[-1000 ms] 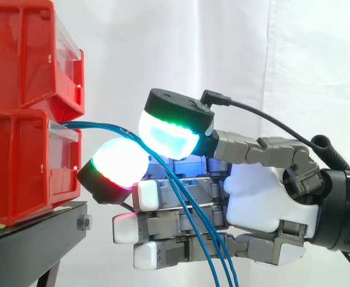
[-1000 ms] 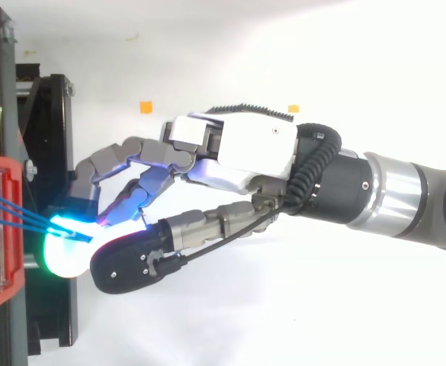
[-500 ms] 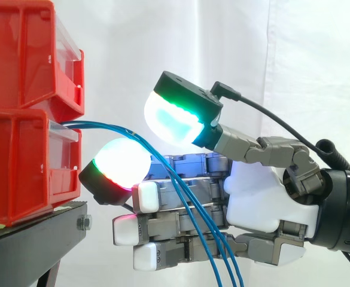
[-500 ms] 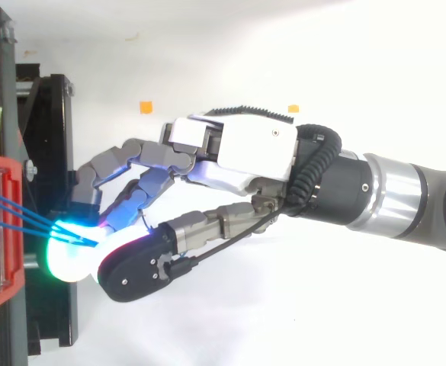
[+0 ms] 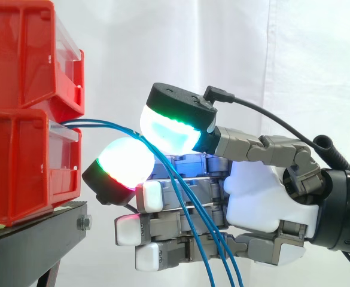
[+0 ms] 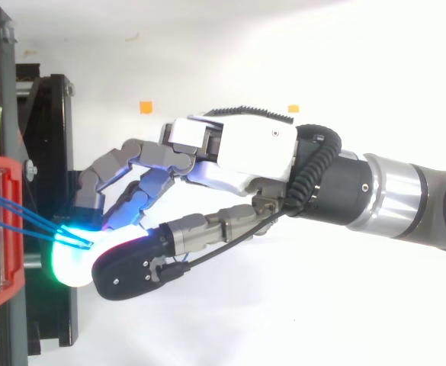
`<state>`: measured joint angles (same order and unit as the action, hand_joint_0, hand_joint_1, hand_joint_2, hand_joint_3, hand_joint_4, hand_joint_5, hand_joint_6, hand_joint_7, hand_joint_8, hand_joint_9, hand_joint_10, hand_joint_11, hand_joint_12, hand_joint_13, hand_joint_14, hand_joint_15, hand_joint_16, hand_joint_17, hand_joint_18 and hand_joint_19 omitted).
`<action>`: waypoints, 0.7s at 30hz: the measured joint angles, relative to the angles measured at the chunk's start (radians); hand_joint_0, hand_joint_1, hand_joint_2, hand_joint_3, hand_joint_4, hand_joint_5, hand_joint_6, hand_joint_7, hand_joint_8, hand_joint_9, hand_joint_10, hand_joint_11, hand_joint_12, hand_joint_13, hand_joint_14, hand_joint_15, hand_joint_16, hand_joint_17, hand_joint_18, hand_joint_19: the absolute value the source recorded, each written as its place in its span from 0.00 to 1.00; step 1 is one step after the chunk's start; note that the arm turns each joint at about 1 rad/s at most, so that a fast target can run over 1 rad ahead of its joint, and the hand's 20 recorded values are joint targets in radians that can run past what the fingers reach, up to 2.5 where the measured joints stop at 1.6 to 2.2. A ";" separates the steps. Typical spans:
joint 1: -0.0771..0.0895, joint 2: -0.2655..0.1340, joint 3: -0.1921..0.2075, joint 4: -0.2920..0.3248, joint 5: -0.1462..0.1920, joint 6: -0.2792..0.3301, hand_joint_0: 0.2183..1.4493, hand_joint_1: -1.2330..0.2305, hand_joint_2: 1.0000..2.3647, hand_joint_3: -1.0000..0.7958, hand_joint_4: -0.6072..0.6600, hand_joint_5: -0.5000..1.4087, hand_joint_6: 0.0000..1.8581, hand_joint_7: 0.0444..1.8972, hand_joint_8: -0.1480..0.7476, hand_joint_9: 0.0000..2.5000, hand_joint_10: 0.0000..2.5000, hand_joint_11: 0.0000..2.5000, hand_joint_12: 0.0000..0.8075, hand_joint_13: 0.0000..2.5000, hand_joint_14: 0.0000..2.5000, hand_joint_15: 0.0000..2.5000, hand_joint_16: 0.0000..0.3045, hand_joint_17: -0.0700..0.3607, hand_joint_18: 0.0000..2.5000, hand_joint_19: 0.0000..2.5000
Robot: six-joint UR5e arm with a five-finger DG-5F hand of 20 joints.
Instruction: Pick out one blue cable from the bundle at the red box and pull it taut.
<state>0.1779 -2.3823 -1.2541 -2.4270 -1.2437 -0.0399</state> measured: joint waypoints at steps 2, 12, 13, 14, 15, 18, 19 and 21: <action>0.000 0.000 0.000 0.000 0.000 0.000 0.32 0.36 0.01 0.48 0.50 0.19 0.50 0.38 0.50 0.42 0.01 0.29 0.46 0.37 0.01 0.19 0.16 0.42 0.33 0.19; -0.002 0.000 0.001 -0.010 -0.012 0.000 0.33 0.34 0.01 0.46 0.48 0.18 0.51 0.38 0.49 0.42 0.01 0.29 0.45 0.37 0.01 0.19 0.15 0.40 0.32 0.19; -0.002 0.000 0.001 -0.012 -0.014 0.000 0.33 0.34 0.01 0.46 0.48 0.18 0.51 0.38 0.49 0.42 0.01 0.29 0.44 0.37 0.01 0.19 0.15 0.40 0.32 0.20; -0.003 0.000 0.001 -0.014 -0.016 0.000 0.33 0.35 0.01 0.46 0.48 0.18 0.51 0.38 0.48 0.41 0.01 0.29 0.44 0.37 0.01 0.19 0.15 0.40 0.32 0.20; -0.003 0.000 0.001 -0.015 -0.018 0.000 0.33 0.35 0.01 0.46 0.48 0.18 0.51 0.38 0.48 0.41 0.01 0.29 0.44 0.37 0.01 0.19 0.15 0.40 0.32 0.19; -0.004 0.000 0.001 -0.017 -0.020 0.000 0.33 0.35 0.01 0.46 0.48 0.18 0.51 0.39 0.48 0.41 0.01 0.29 0.44 0.37 0.01 0.19 0.15 0.40 0.32 0.20; -0.004 0.000 0.001 -0.017 -0.020 0.001 0.33 0.35 0.01 0.46 0.48 0.18 0.51 0.38 0.49 0.41 0.01 0.29 0.44 0.37 0.01 0.19 0.15 0.40 0.32 0.20; -0.004 0.001 0.001 -0.022 -0.023 0.001 0.33 0.35 0.01 0.46 0.48 0.18 0.51 0.38 0.48 0.41 0.01 0.29 0.44 0.37 0.01 0.19 0.15 0.40 0.32 0.20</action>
<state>0.1737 -2.3815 -1.2533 -2.4485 -1.2668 -0.0388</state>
